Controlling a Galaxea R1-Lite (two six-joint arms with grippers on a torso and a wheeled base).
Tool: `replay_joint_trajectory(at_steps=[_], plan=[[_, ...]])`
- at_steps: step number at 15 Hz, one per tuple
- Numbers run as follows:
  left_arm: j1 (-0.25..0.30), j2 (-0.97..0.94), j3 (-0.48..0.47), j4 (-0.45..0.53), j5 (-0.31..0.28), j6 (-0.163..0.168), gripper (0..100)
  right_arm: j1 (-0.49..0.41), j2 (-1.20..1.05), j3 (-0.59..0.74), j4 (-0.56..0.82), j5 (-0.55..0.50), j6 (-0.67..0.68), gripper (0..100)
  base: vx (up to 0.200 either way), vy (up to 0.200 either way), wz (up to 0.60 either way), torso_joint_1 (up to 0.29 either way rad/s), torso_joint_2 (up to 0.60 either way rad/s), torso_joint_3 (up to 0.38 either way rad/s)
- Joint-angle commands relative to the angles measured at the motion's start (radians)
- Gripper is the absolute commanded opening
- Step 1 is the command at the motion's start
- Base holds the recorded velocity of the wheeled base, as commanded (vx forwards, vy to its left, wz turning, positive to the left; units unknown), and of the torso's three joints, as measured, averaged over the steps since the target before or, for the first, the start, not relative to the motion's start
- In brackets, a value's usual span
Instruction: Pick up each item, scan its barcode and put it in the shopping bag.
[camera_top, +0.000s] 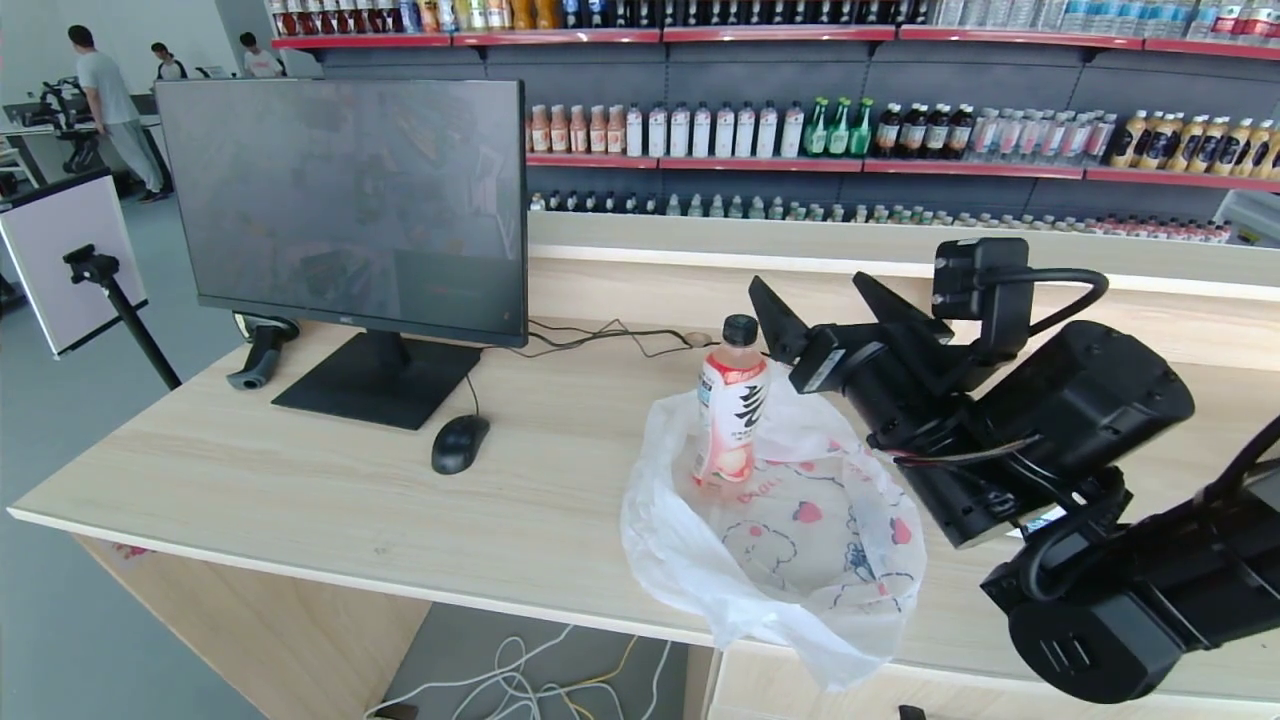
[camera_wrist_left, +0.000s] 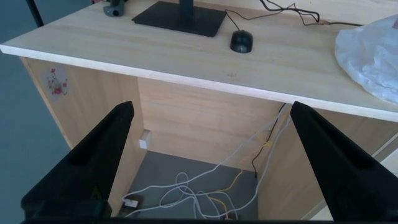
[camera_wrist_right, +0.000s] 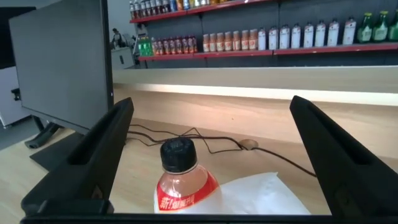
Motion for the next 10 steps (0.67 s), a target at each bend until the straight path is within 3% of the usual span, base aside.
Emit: replay_joint_trajectory(at_steps=[1,3,10], plan=[[0.001,0.0,0.0,0.001,-0.001,-0.004,100,-0.004,-0.047,0.021,-0.001,0.0,0.001,100,0.0,0.0,0.0,0.0,0.0,0.0],[0.001,0.0,0.0,0.001,-0.001,-0.007,100,-0.035,-0.062,0.043,-0.001,0.0,0.001,100,0.0,0.0,0.0,0.0,0.0,0.0],[0.001,0.0,0.0,0.002,-0.001,-0.01,100,-0.07,-0.092,0.09,-0.001,0.0,0.001,100,0.0,0.0,-0.6,0.005,0.0,0.002]])
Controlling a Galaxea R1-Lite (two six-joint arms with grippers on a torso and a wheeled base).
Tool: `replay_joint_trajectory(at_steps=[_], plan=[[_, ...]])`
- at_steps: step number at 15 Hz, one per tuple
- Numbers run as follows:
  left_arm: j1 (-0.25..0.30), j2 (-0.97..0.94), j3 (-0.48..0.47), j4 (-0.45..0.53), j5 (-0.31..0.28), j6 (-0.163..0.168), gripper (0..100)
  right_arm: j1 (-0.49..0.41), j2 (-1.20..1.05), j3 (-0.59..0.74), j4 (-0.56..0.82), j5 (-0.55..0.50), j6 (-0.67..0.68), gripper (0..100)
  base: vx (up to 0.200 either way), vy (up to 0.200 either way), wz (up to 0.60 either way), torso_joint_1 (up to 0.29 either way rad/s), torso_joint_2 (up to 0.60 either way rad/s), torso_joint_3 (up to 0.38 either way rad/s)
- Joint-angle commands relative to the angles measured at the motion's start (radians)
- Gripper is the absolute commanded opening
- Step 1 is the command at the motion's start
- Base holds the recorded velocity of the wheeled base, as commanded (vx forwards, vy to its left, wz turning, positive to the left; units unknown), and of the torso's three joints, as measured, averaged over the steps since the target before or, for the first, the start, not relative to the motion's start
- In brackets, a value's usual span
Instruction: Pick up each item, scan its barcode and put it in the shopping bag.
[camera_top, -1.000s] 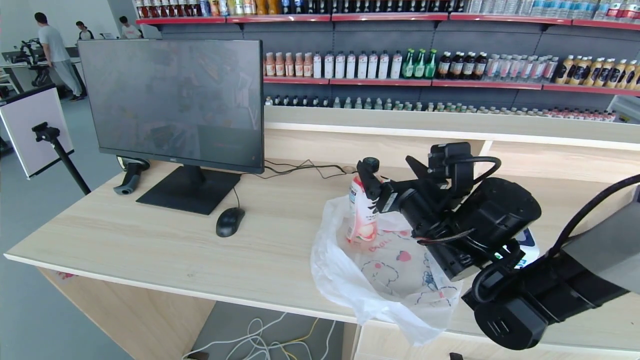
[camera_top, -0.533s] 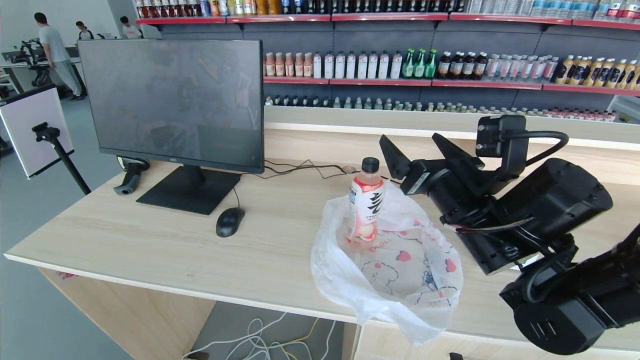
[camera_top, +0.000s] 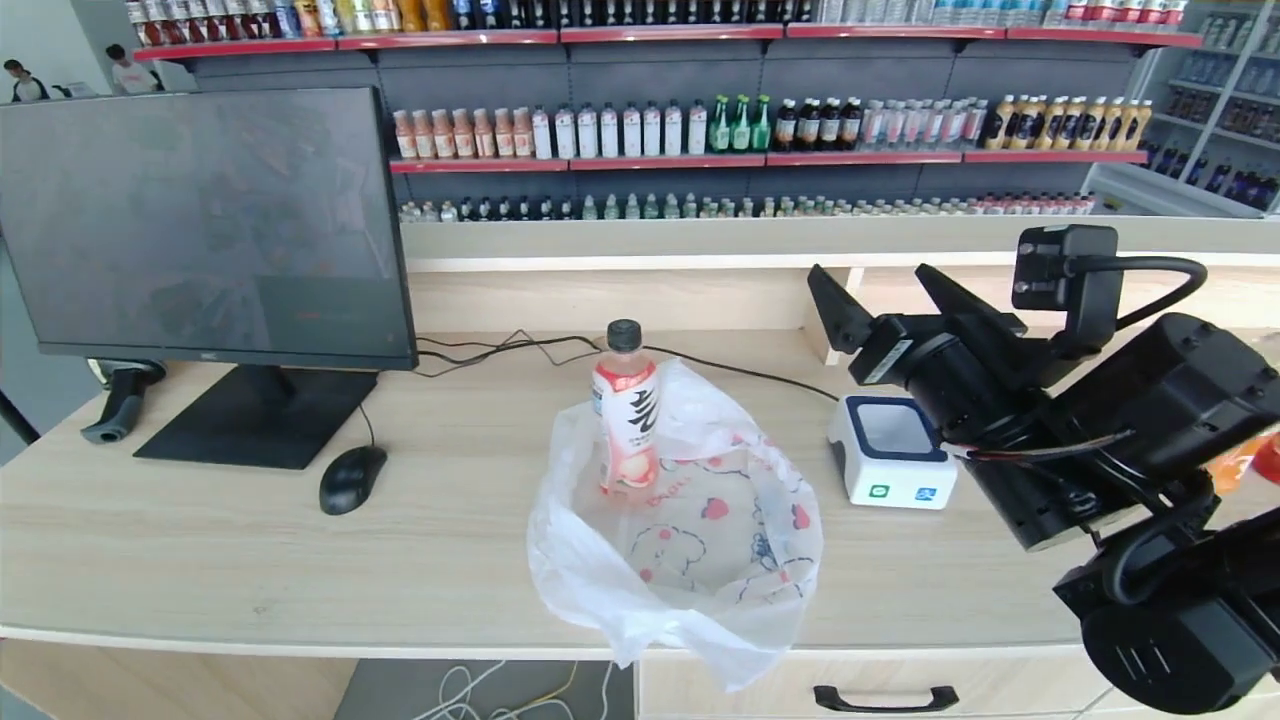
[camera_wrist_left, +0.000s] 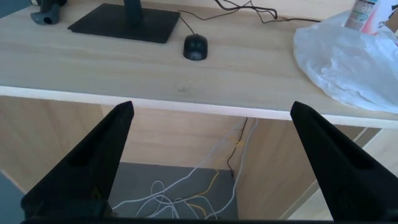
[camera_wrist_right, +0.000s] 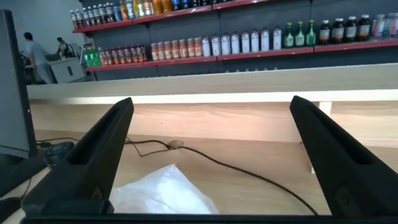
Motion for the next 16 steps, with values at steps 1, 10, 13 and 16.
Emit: replay_joint_trajectory(at_steps=[1,10,13,16], plan=[[-0.002,0.002,0.0,0.0,0.0,0.0,100,0.0,-0.009,0.005,0.0,0.0,-0.001,100,0.0,0.0,-0.6,0.002,0.0,0.002],[0.0,0.002,0.0,-0.002,0.001,-0.007,100,0.001,-0.029,0.062,0.0,0.0,-0.001,100,0.0,-0.178,-0.2,0.003,0.0,0.002],[0.0,0.002,0.0,-0.002,0.001,-0.011,100,0.001,-0.028,0.064,0.0,0.0,-0.001,100,0.0,-0.2,0.0,0.006,0.0,0.001],[0.0,0.002,0.0,-0.002,0.001,-0.011,100,0.006,-0.02,0.064,0.0,0.0,-0.001,100,0.0,-0.2,0.0,0.001,0.0,0.002]])
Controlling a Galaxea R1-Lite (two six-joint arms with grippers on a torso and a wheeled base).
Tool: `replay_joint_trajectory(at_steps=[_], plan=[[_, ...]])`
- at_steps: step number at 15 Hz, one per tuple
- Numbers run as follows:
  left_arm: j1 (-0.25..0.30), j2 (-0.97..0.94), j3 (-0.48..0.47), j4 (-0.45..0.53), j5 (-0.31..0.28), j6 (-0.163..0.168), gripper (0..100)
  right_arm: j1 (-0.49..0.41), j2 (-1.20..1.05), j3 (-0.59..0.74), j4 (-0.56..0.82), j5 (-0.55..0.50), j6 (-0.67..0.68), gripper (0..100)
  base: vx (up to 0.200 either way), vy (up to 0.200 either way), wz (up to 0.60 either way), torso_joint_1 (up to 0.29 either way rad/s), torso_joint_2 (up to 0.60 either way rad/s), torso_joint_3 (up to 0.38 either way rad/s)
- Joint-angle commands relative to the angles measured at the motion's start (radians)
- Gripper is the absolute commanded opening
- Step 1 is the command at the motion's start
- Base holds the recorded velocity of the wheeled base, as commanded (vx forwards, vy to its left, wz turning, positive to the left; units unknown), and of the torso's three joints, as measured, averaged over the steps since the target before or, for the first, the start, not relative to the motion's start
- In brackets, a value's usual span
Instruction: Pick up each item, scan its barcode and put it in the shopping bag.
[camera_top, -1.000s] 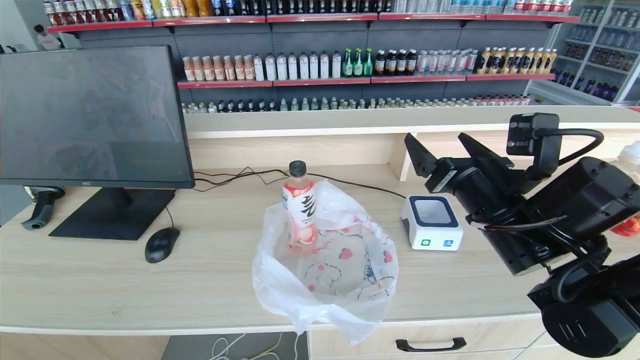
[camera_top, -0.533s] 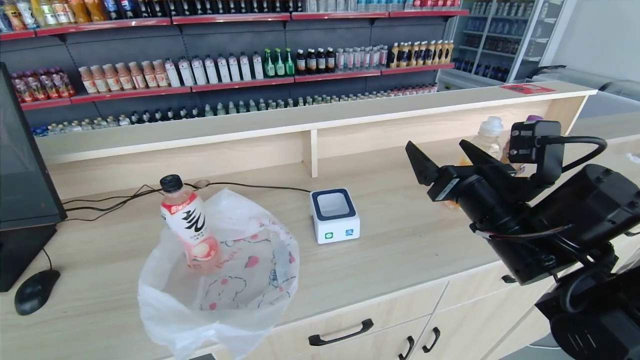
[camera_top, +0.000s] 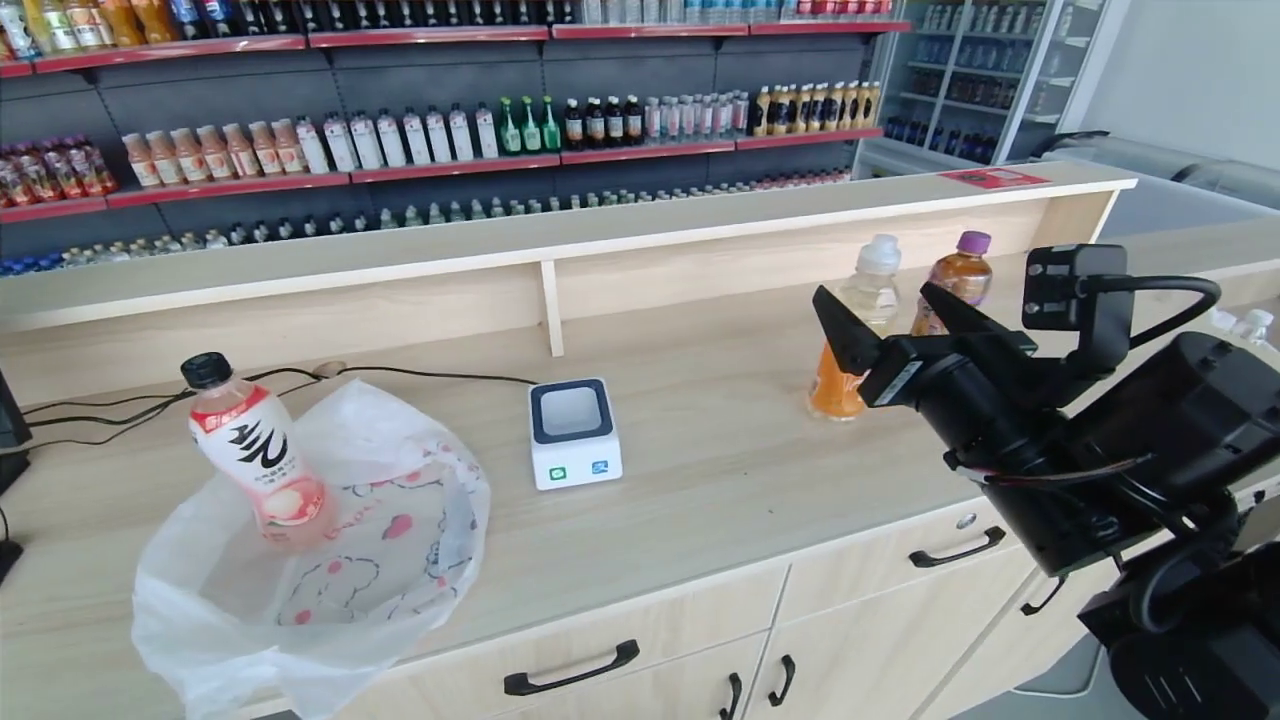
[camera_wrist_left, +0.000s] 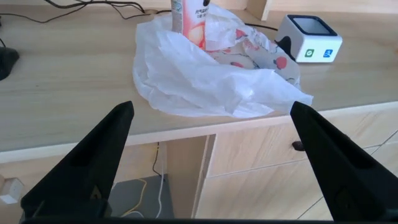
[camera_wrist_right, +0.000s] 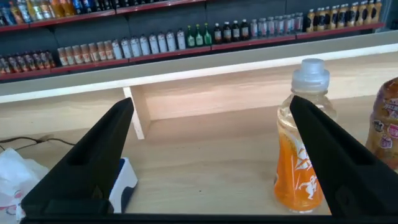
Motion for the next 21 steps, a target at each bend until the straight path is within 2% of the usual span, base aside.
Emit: replay_joint_trajectory(at_steps=[1,4,12,15,19,21], plan=[[0.0,0.0,0.0,-0.001,0.001,0.0,100,0.002,0.007,0.0,-0.001,0.0,-0.001,100,0.0,-0.2,0.6,0.002,0.01,0.002],[0.0,0.002,0.0,-0.001,0.001,0.0,100,0.002,0.004,0.0,-0.001,0.0,-0.001,100,0.0,-0.2,0.6,0.004,0.0,0.004],[0.0,0.0,0.0,-0.001,0.001,0.0,100,0.011,0.001,0.031,-0.001,-0.001,-0.001,100,0.0,-0.2,0.0,0.002,0.0,0.001],[0.0,0.002,0.0,-0.001,0.001,0.0,100,0.068,0.003,0.094,-0.001,0.0,-0.003,100,0.0,-0.2,0.0,0.005,0.0,0.004],[0.0,0.0,0.0,-0.001,0.001,0.004,100,0.071,0.009,0.155,-0.001,-0.001,-0.003,100,0.0,-0.2,0.0,0.0,0.0,0.002],[0.0,0.0,0.0,-0.001,0.001,0.003,100,0.107,0.013,0.18,-0.001,-0.001,-0.003,100,0.1,0.0,0.0,0.001,0.0,0.001]])
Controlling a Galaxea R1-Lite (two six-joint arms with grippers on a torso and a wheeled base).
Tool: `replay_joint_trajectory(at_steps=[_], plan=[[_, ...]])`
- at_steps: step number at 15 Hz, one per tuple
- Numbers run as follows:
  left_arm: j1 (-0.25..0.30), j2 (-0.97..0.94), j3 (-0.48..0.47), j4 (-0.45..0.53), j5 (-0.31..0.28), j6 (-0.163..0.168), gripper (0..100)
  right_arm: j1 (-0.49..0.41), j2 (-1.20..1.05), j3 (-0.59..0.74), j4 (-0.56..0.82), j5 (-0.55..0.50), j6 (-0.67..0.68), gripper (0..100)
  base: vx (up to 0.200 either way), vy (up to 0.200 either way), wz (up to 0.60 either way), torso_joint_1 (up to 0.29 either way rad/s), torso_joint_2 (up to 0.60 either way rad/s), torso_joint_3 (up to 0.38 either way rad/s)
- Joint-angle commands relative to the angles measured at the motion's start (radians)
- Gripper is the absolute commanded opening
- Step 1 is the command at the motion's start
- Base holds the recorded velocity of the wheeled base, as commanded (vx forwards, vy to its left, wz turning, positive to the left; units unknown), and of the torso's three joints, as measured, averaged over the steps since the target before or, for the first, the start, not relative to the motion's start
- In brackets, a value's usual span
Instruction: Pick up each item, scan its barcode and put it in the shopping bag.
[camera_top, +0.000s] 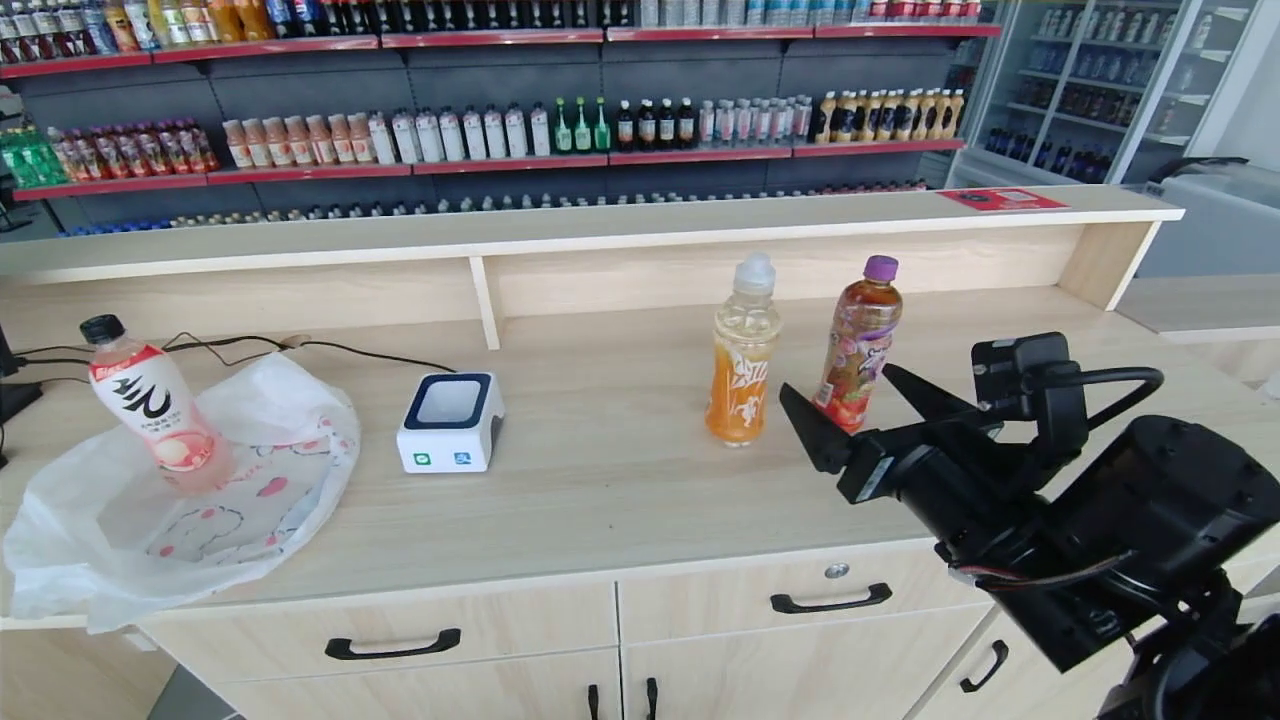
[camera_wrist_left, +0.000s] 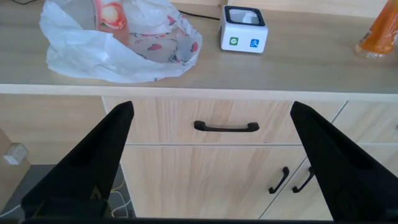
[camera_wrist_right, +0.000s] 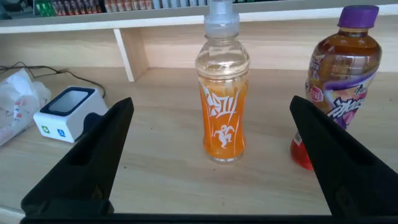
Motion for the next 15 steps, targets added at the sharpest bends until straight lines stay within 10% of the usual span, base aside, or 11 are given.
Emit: replay_joint_trajectory(at_steps=[1,15], plan=[[-0.001,0.002,0.0,0.0,0.001,0.001,100,0.032,0.014,0.012,-0.002,0.0,0.0,100,0.2,0.0,0.0,-0.007,0.0,-0.002],[-0.003,0.0,0.0,0.0,0.001,0.001,100,0.101,0.164,-0.094,-0.002,0.002,0.0,100,0.014,0.0,0.0,0.004,0.0,0.0]])
